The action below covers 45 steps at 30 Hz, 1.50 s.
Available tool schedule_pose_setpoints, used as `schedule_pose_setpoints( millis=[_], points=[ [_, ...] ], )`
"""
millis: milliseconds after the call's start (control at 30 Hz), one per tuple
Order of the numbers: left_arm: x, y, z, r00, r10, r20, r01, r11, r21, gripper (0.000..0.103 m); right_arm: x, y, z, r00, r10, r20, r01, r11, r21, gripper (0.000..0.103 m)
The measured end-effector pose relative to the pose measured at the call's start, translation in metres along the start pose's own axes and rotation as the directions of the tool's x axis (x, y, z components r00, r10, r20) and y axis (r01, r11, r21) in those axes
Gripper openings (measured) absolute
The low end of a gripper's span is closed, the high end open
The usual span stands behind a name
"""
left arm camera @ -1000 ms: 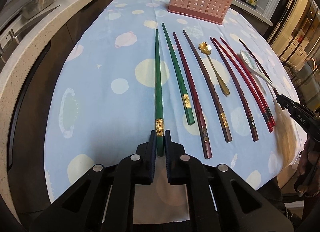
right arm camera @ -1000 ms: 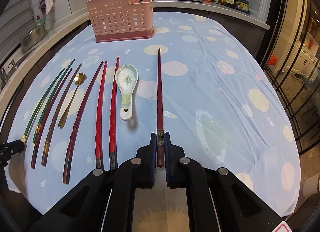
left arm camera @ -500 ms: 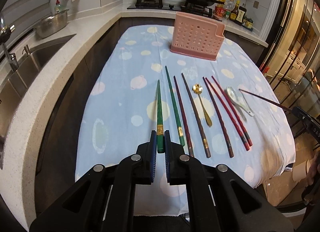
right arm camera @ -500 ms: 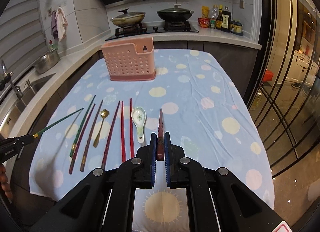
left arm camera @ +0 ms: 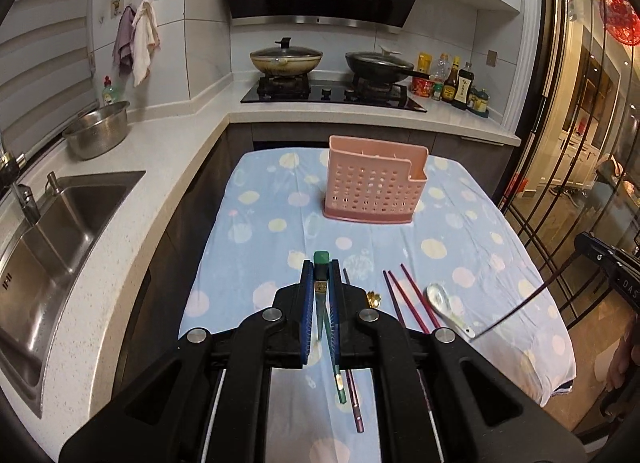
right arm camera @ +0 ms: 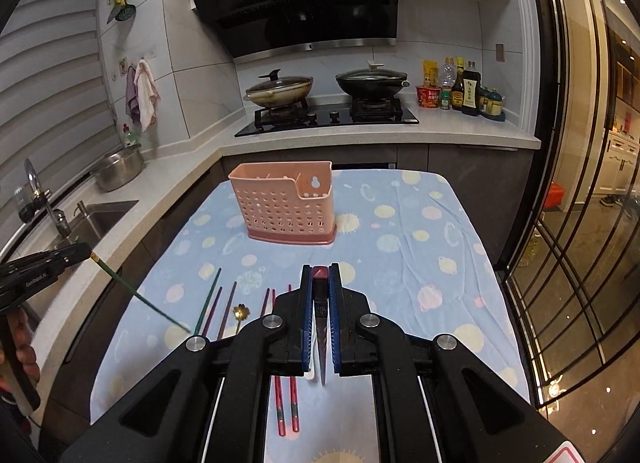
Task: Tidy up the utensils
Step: 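Lift both held chopsticks and carry them over the pink holder, then open both tools to drop the chopsticks into the pink holder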
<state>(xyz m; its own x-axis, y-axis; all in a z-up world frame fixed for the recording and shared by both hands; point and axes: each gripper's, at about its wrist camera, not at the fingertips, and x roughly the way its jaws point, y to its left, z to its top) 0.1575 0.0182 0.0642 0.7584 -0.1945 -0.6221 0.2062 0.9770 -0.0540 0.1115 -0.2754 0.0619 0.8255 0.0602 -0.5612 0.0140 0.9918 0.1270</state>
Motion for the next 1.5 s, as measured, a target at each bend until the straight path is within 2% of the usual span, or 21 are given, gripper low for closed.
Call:
schedule_pose_setpoints(
  millis=[267, 533, 667, 867, 1033, 1167, 1367, 1500],
  points=[
    [0.008, -0.014, 0.064, 0.996, -0.022, 0.091, 0.020, 0.999, 0.029, 0.007, 0.015, 0.002, 0.047, 0.998, 0.034, 0.057, -0.034, 0.999, -0.001, 0.007],
    [0.020, -0.031, 0.146, 0.979, -0.041, 0.200, 0.033, 0.999, 0.043, 0.007, 0.048, 0.006, 0.114, 0.990, 0.071, 0.124, -0.073, 0.997, 0.005, 0.007],
    [0.036, -0.036, 0.185, 0.962, -0.039, 0.269, 0.029, 0.999, 0.039, 0.007, 0.072, 0.008, 0.150, 0.984, 0.075, 0.160, -0.079, 0.997, 0.023, 0.007],
    [0.076, -0.032, 0.222, 0.954, -0.035, 0.298, 0.035, 0.999, 0.006, 0.007, 0.102, 0.008, 0.190, 0.972, 0.082, 0.220, -0.095, 0.994, 0.047, 0.007],
    [0.105, -0.029, 0.240, 0.955, -0.046, 0.293, 0.050, 0.999, -0.004, 0.007, 0.125, 0.003, 0.211, 0.966, 0.076, 0.247, -0.100, 0.991, 0.085, 0.007],
    [0.126, -0.031, 0.242, 0.957, -0.039, 0.288, 0.040, 0.999, 0.003, 0.007, 0.148, 0.001, 0.216, 0.970, 0.052, 0.239, -0.075, 0.993, 0.092, 0.007],
    [0.168, -0.022, 0.226, 0.975, -0.044, 0.218, 0.048, 0.999, -0.011, 0.007, 0.193, -0.013, 0.198, 0.988, 0.029, 0.152, -0.049, 0.991, 0.128, 0.007],
    [0.189, -0.016, 0.213, 0.985, -0.019, 0.171, 0.022, 1.000, -0.016, 0.007, 0.214, -0.019, 0.183, 0.995, 0.012, 0.104, -0.025, 0.991, 0.132, 0.007]
  ],
)
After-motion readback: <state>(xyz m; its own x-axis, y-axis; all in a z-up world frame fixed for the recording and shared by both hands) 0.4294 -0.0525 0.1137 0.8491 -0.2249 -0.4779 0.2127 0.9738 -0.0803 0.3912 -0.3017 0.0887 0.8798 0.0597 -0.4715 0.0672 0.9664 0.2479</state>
